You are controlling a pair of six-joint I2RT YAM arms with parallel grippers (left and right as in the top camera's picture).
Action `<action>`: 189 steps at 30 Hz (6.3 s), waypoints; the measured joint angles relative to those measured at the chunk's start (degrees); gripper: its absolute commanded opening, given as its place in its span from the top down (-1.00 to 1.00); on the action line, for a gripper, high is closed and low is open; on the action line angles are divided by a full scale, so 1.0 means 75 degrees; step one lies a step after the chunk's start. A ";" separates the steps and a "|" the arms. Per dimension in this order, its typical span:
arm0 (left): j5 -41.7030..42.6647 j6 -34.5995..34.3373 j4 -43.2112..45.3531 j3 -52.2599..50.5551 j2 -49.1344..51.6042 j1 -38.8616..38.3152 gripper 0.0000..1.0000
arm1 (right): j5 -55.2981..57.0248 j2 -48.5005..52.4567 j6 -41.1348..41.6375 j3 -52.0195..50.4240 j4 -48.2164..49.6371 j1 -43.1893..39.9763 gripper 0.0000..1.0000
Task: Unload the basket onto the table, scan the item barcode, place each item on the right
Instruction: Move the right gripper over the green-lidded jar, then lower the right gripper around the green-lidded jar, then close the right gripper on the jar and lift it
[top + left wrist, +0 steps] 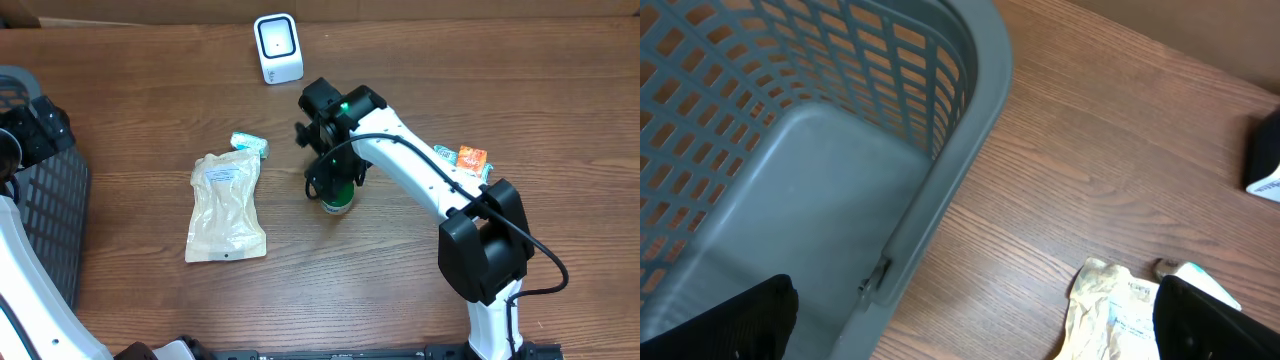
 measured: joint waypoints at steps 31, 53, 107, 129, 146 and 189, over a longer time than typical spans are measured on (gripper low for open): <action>0.0000 0.0000 0.0000 0.0000 0.0000 0.0000 -0.99 | 0.0629 -0.0134 0.7326 0.0300 -0.0262 -0.0210 -0.85; 0.0000 -0.0003 0.0003 0.0000 0.0000 0.0000 -0.99 | 0.0656 -0.0137 0.7898 -0.0708 0.0286 -0.0015 -0.36; 0.0000 -0.0003 0.0000 0.0000 0.0000 0.0000 -0.99 | -0.0396 -0.0146 0.5432 -0.1116 -0.0408 -0.0105 -0.55; 0.0000 -0.0003 0.0000 0.0000 0.0000 0.0000 -0.99 | -0.0166 -0.0157 0.0050 -0.0149 -0.0513 -0.0122 -0.54; 0.0000 -0.0003 0.0000 0.0000 0.0000 0.0000 -0.99 | -0.0224 -0.0157 -0.1049 -0.0149 0.0157 -0.0125 -0.92; 0.0000 -0.0003 0.0000 0.0000 0.0000 0.0000 -0.99 | -0.0350 -0.0093 -0.1268 -0.0924 0.1492 -0.0236 -0.60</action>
